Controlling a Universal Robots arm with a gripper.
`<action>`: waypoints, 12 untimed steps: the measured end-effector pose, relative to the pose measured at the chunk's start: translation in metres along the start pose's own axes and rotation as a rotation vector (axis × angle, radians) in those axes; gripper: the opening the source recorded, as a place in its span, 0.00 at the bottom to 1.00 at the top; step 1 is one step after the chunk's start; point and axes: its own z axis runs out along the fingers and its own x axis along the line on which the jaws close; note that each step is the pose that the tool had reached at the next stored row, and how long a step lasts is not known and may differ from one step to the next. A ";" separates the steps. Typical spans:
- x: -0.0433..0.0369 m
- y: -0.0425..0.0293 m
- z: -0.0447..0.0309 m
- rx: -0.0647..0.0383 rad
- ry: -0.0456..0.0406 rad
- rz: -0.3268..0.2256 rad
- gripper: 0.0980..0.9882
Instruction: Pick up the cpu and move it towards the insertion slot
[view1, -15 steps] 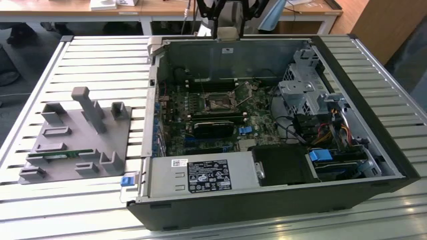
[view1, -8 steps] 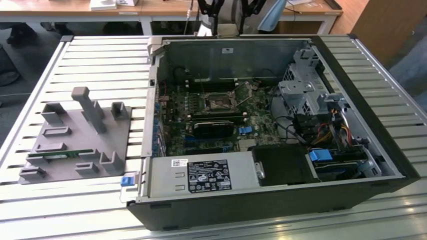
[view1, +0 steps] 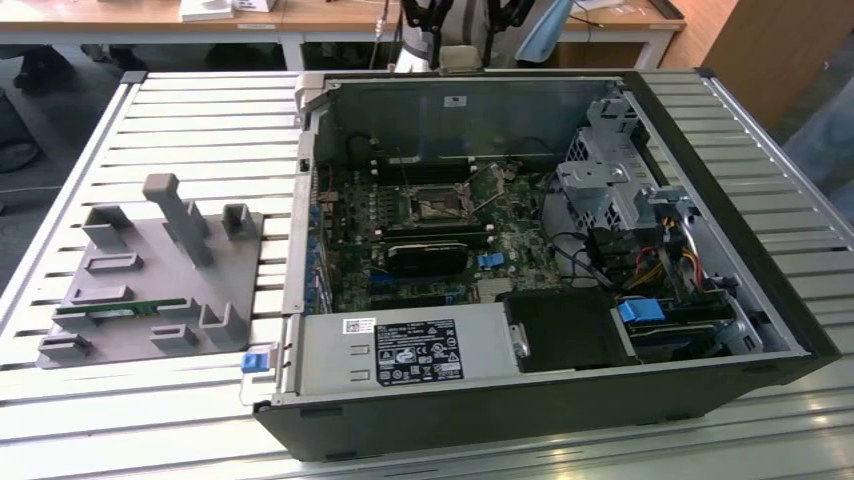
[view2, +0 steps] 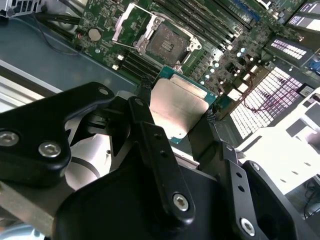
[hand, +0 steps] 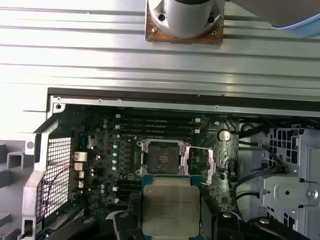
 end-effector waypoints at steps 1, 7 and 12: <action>-0.0017 0.0002 0.0001 0.000 0.0000 0.000 0.50; -0.0092 0.0006 0.0006 0.000 0.0000 0.000 0.50; -0.0093 0.0007 0.0006 0.000 -0.0001 0.000 0.50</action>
